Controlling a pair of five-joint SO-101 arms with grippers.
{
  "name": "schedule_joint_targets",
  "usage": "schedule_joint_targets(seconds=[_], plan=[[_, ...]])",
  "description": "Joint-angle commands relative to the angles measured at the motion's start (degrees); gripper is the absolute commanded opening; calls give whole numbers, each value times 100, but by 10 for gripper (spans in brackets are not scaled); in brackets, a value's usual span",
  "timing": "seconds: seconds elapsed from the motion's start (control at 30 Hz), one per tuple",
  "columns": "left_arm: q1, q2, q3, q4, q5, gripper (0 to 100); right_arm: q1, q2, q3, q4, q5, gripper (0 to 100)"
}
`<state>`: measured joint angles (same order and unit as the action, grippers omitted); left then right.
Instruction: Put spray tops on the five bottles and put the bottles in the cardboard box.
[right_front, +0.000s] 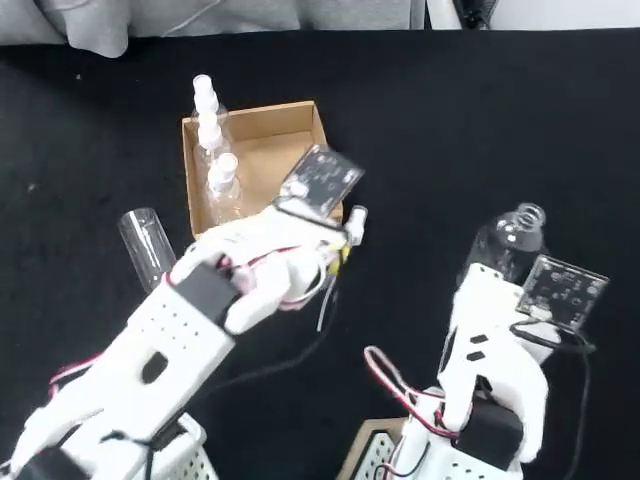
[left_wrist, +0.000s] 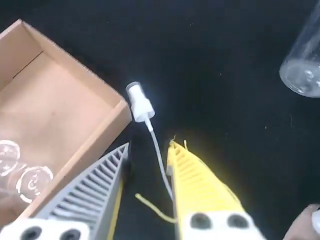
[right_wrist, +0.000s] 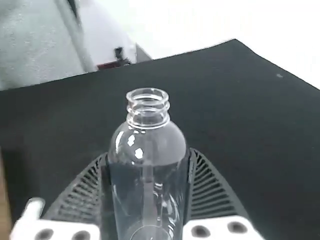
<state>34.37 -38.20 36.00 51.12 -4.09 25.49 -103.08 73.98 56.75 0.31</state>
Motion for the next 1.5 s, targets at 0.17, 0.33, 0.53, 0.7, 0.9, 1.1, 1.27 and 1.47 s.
schedule_joint_targets(seconds=[0.17, 0.33, 0.53, 0.7, 0.9, 1.1, 1.27, 1.47], plan=[[57, 1978, -1921, -97, 413, 116, 615, -549, 180, -659, -334, 17], [57, 2857, -2563, 26, 413, 116, 615, -549, 303, -835, -334, 17], [66, 3525, -3424, 695, 413, 116, 615, -549, 303, -844, -334, 17], [66, 4026, -4022, 1090, 413, 128, 589, -549, 312, -844, -325, 17], [4, 4563, -4646, 1679, 668, 202, 589, -549, 312, -853, -299, 18], [57, 5125, -5051, 1829, 730, 206, 580, -549, 312, -853, -299, 18], [13, 5670, -5543, 1952, 1011, 207, 580, -549, 312, -853, -290, 18], [40, 6321, -6264, 2356, 1029, 207, 580, -549, 303, -853, -281, 18]])
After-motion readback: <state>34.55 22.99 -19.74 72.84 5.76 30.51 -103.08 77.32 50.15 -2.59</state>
